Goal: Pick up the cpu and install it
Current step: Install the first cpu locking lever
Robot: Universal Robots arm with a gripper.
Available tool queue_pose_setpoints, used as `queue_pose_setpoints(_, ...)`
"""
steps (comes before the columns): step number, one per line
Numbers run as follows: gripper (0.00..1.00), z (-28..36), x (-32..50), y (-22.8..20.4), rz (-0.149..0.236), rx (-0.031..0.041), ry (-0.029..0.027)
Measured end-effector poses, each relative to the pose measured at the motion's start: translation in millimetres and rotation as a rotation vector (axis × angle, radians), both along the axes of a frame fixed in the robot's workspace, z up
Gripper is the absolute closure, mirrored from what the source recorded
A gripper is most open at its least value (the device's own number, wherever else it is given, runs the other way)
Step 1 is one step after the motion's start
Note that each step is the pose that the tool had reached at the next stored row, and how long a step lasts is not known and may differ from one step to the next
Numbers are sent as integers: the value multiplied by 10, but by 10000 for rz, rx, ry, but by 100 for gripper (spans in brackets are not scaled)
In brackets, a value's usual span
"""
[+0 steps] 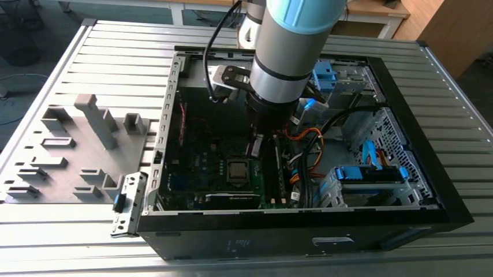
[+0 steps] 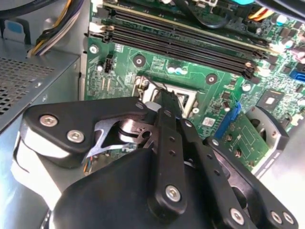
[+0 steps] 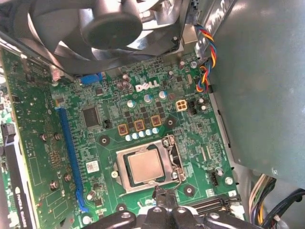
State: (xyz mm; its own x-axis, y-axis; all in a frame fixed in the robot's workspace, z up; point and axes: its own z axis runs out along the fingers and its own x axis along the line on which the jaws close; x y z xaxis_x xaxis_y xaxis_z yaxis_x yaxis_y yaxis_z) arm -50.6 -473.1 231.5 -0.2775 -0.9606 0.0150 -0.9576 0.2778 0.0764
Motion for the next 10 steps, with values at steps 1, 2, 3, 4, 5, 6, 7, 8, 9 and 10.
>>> queue_pose_setpoints(1, 89, 0, -5, 0, -3, -1, 0)
queue_pose_setpoints(2, 89, 0, -9, 0, -3, -1, 0)
queue_pose_setpoints(3, 89, -1, -14, 0, -1, 1, -1)
queue_pose_setpoints(4, 89, -1, -22, 0, -1, 1, -4)
queue_pose_setpoints(5, 89, -1, -32, 0, -1, 0, -9)
queue_pose_setpoints(6, 89, -1, -40, 0, -1, 0, -15)
queue_pose_setpoints(7, 89, -2, -45, 0, -1, -8, -23)
queue_pose_setpoints(8, 89, -6, -45, 0, 0, -15, -32)
queue_pose_setpoints(9, 89, -10, -45, 0, 0, -30, -38)
queue_pose_setpoints(10, 89, -14, -45, 0, 0, -41, -41)
